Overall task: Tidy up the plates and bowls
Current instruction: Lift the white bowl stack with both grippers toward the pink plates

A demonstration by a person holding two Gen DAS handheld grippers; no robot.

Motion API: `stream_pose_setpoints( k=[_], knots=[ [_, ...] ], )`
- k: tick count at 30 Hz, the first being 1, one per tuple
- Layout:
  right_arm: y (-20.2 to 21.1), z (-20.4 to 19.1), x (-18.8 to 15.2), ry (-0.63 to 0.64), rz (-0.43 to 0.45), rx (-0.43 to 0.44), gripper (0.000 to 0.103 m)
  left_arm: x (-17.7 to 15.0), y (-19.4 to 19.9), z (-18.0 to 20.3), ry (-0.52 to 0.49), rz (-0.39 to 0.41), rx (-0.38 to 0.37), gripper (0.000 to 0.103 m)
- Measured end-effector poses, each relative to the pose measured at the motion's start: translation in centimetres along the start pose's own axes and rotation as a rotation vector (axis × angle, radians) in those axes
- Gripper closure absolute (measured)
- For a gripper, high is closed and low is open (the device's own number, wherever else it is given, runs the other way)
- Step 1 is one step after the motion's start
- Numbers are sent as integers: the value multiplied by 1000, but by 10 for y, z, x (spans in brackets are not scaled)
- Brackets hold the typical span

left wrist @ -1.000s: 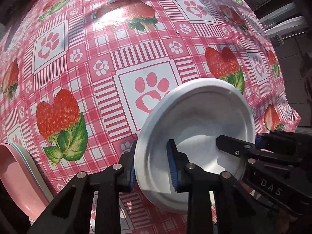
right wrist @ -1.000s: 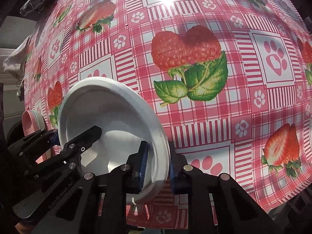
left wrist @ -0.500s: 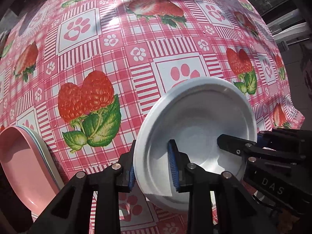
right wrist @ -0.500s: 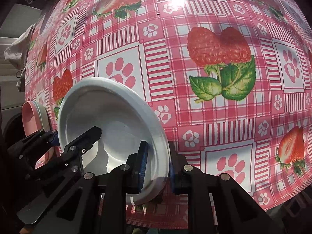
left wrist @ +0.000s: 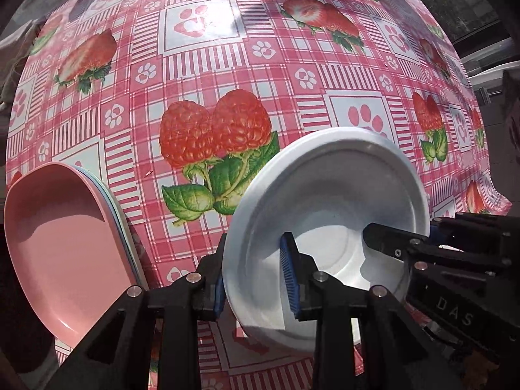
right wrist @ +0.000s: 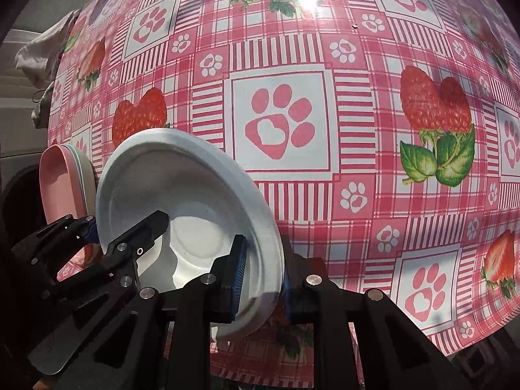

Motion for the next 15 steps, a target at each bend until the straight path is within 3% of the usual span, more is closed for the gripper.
stream_pose_setpoints(
  k=[8, 15],
  knots=[
    [-9, -40, -5, 31, -5, -4, 82, -10, 14, -48, 31, 2, 3, 69],
    [-7, -58, -7, 48, -5, -5, 82, -13, 26, -64, 31, 10, 6, 69]
  ],
)
Point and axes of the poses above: each gripper's, at about its wrist camera, not at the fingertips, and y roughly against the way its jaws point, z to its right, x to its top, the point moved 9 cm from there along -y, roughly the way its jaws point, and after that the axes turned 12 degrees about z, right-handed, at the moved point
